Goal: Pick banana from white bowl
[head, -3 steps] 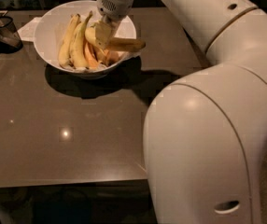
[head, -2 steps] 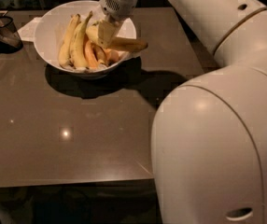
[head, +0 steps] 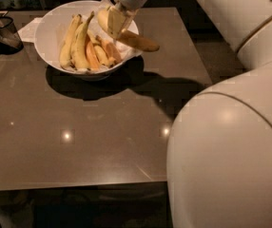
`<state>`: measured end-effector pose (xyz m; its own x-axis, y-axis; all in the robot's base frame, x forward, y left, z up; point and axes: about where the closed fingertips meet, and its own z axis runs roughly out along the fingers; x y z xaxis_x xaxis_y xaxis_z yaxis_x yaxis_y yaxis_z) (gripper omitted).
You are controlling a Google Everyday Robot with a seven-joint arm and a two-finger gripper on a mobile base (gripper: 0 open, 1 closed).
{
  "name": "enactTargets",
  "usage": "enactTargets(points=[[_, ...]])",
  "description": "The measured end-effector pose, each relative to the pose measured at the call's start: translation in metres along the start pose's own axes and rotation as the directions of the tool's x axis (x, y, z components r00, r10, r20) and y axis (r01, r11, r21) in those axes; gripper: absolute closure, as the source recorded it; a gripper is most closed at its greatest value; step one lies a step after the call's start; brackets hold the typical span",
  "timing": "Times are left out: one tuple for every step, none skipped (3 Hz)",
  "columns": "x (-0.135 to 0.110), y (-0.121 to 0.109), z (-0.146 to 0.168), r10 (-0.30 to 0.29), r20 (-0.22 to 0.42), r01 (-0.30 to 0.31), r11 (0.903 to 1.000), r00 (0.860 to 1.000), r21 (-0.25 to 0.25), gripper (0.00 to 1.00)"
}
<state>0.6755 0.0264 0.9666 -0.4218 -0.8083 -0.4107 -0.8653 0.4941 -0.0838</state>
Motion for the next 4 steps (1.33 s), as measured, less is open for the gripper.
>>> enactTargets(points=[[0.001,-0.003,-0.026,0.034,-0.031,-0.032,0.9981,0.999,0.052,1.00],[-0.007,0.004,-0.047,0.037,-0.078,-0.029,0.9950,0.996,0.096,1.00],[-0.028,0.028,-0.045,-0.031,-0.119,0.040,0.9959,0.992,0.081,1.00],[-0.052,0.064,-0.035,-0.151,-0.126,0.154,0.9878,0.980,0.020,1.00]])
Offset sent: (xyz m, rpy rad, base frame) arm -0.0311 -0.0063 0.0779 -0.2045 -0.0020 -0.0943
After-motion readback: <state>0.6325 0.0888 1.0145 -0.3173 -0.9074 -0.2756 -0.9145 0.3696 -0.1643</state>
